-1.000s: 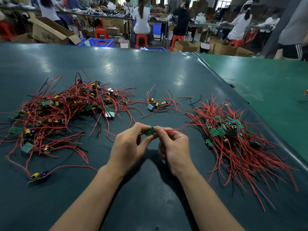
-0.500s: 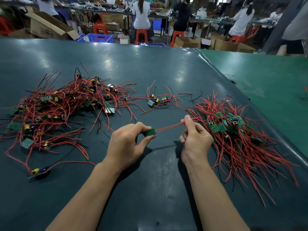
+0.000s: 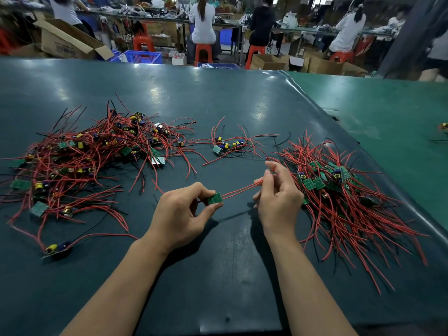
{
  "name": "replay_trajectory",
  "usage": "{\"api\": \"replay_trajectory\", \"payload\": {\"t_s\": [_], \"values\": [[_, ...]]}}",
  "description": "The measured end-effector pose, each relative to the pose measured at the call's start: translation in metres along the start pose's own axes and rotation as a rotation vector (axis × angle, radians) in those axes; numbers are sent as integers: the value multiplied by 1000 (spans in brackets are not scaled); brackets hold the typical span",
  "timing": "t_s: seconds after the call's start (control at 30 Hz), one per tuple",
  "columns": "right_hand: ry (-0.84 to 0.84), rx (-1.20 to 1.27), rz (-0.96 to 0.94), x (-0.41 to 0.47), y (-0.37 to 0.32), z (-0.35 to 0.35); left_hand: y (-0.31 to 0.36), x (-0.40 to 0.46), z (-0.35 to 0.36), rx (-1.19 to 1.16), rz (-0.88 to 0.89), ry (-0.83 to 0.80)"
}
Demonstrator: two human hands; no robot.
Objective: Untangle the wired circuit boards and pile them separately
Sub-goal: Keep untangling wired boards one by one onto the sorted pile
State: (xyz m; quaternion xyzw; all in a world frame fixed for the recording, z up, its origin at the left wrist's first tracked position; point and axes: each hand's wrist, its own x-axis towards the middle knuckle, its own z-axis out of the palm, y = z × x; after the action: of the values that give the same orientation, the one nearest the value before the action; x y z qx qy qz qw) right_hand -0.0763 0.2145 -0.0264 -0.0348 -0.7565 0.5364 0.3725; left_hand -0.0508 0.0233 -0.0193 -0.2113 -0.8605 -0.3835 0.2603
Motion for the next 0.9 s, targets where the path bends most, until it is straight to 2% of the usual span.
{"api": "replay_trajectory", "payload": {"t_s": [0.1, 0.23, 0.27, 0.33, 0.4, 0.43, 0.53, 0.67, 0.9], "values": [[-6, 134, 144, 0, -6, 1, 2, 1, 4, 11, -10, 14], [-64, 631, 555, 7, -19, -1, 6, 3, 5, 47, -15, 94], [-144, 693, 636, 6, -21, -1, 7, 3, 5, 58, -12, 115], [-386, 647, 707, 1, -24, 1, 9, 4, 5, 69, -8, 138], [-598, 574, 658, -8, -27, 4, 10, 4, 6, 80, 4, 122], [-634, 559, 626, -11, -28, 6, 10, 3, 7, 93, 15, 109], [-565, 554, 595, -8, -27, 4, 11, 1, 10, 130, 28, 71], [-358, 533, 606, 3, -22, -4, 11, 1, 9, 122, 45, 47], [-81, 606, 614, 11, -16, -6, 2, 1, 3, 102, 53, 84]]}}
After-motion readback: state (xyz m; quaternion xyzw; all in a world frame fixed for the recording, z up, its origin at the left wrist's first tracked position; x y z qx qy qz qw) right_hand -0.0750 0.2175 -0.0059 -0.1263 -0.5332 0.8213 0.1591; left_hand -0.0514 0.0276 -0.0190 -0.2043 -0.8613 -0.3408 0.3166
